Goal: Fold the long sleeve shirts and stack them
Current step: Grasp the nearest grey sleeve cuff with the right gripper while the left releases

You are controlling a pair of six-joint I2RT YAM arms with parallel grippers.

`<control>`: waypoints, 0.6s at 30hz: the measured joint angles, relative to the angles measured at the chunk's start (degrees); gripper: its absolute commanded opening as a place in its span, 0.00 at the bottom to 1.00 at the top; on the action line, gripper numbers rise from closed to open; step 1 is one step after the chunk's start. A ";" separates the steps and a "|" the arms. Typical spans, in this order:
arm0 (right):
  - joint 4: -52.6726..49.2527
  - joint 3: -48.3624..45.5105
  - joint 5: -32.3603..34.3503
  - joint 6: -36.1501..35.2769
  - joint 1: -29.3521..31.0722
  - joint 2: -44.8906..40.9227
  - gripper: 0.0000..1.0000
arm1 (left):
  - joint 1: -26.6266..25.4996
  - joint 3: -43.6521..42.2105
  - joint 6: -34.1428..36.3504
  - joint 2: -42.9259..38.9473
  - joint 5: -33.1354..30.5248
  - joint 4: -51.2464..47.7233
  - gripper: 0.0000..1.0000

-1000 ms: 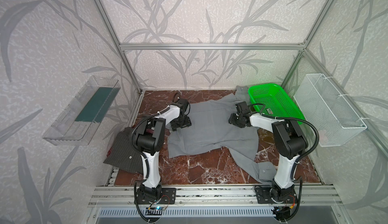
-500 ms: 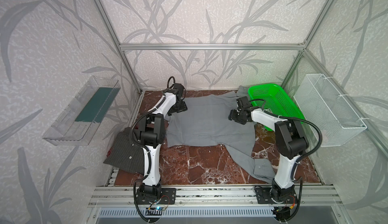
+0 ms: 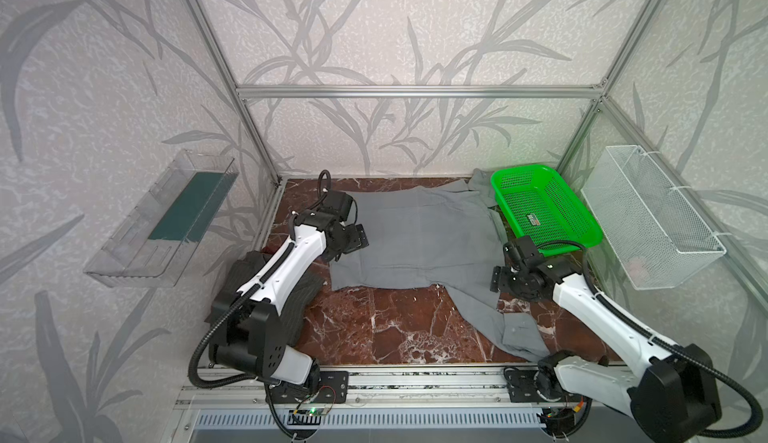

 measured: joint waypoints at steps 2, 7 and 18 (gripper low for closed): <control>-3.93 -2.21 1.31 2.25 2.84 -3.37 0.78 | -0.72 -3.32 1.60 -3.15 -0.39 0.02 0.91; -8.94 -6.19 3.28 8.20 10.29 -7.08 0.71 | -1.55 -8.74 4.35 -10.71 -2.08 0.37 0.91; -5.73 -9.88 5.73 12.28 14.86 0.83 0.55 | -1.60 -11.43 7.54 -14.73 -3.89 1.42 0.92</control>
